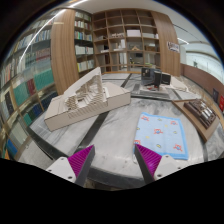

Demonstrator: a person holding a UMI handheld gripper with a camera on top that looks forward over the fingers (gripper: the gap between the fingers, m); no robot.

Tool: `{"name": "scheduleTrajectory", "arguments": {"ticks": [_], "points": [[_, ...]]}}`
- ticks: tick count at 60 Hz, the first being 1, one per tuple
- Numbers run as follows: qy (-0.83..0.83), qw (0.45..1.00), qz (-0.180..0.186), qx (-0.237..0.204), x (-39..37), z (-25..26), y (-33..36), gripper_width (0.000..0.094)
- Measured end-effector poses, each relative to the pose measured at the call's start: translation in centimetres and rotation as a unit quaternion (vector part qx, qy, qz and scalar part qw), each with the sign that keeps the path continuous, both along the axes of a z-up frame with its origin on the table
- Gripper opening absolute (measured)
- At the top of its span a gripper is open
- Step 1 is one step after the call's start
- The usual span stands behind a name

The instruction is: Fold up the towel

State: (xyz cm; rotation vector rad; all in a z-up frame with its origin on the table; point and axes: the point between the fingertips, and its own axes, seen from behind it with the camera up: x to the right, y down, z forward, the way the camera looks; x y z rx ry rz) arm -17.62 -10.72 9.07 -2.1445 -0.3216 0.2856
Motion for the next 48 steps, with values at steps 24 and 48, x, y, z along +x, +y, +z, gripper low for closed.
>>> {"name": "scheduleTrajectory", "arguments": {"ticks": [24,48], "points": [[-0.078,0.996,-0.045,-0.019,3.1,-7.0,16.0,0.0806],[-0.075,0.994,-0.069,-0.038,7.4,-10.5,19.0,0.0161]]}}
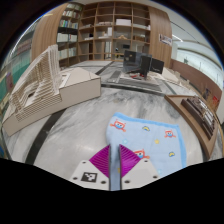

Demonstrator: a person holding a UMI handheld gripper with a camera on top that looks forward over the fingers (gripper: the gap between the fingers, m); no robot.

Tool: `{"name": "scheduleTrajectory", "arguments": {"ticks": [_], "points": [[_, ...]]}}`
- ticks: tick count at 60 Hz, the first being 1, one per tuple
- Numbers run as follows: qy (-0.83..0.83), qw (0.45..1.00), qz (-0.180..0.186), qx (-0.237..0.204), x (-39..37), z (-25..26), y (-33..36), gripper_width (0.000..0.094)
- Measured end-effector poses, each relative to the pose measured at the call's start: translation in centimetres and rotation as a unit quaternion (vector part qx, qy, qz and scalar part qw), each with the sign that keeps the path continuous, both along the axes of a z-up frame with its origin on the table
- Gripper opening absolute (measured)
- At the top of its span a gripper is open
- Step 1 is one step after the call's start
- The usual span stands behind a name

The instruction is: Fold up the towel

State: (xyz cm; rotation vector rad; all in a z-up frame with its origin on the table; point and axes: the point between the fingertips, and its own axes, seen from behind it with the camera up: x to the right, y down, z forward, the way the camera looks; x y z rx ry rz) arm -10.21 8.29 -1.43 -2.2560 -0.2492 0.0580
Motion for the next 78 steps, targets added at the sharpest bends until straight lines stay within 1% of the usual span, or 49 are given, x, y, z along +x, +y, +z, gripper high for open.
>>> {"name": "scheduleTrajectory", "arguments": {"ticks": [1,2,14,20,26,32,38,41,45,47,48,49,50,55,57,62,73,78], "points": [[-0.007,1.0,-0.002,0.004,0.3,0.0,0.1,0.0143],[-0.013,1.0,-0.004,0.007,0.7,0.1,0.1,0.0039],[-0.003,0.999,0.007,0.036,0.9,1.1,0.0,0.0006],[0.017,0.998,0.0,0.058,2.1,4.0,-0.1,0.0007],[0.025,0.997,-0.015,0.073,5.7,6.9,0.1,0.001],[0.019,0.997,-0.039,0.063,10.1,7.2,0.2,0.0016],[0.016,0.997,-0.066,0.03,14.4,5.2,-0.4,0.0028],[0.025,0.996,-0.08,0.024,16.1,4.2,-0.2,0.0028],[0.025,0.994,-0.105,0.004,18.5,2.7,-0.5,0.0033],[0.033,0.992,-0.118,-0.005,19.2,2.4,-0.7,0.0065],[0.041,0.992,-0.123,-0.007,19.7,2.1,-0.7,0.0096],[0.049,0.991,-0.127,-0.009,19.9,2.0,-0.7,0.0198],[0.058,0.99,-0.13,-0.011,20.0,1.9,-0.6,0.0249],[0.094,0.987,-0.129,-0.018,20.2,2.2,-0.9,0.0806],[0.098,0.987,-0.126,-0.014,20.4,2.5,-1.0,0.086],[0.095,0.988,-0.122,-0.003,21.1,3.6,-1.5,0.0827],[0.091,0.991,-0.101,0.022,20.7,6.9,-5.1,0.0831],[0.086,0.991,-0.087,0.046,19.8,9.6,-7.3,0.083]]}}
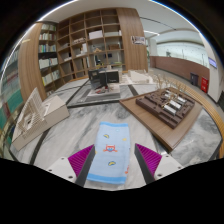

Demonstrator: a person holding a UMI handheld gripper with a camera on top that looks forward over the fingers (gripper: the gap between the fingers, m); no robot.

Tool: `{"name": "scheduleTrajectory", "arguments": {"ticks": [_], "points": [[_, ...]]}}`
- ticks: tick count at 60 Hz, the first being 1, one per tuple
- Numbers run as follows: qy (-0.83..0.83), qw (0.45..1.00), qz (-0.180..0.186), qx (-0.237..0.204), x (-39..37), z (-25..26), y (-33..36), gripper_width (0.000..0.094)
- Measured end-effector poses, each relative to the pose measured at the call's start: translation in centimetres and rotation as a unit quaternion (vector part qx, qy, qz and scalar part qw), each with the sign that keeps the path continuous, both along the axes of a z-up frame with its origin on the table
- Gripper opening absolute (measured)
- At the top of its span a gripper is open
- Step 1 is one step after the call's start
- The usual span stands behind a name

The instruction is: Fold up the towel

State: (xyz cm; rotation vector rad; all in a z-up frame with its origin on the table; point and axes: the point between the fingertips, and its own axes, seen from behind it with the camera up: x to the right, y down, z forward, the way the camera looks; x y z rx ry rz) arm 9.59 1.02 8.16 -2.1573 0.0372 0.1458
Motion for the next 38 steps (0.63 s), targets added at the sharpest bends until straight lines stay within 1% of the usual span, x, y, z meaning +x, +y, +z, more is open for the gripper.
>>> {"name": "scheduleTrajectory", "arguments": {"ticks": [9,12,15,18,23,34,38], "points": [[-0.002,0.999,0.024,0.04,-2.2,4.9,-4.5,0.0831],[-0.006,0.998,0.037,0.052,-2.9,6.0,-6.1,0.083],[-0.008,0.997,0.041,0.067,-3.0,6.8,-7.7,0.0841],[-0.006,0.996,0.037,0.076,-2.8,7.1,-9.0,0.084],[-0.005,0.997,0.032,0.077,-2.3,6.8,-10.9,0.0827],[-0.001,0.994,0.046,0.095,-1.7,7.2,-12.2,0.0828],[0.007,0.994,0.062,0.091,-2.1,6.5,-12.5,0.0828]]}}
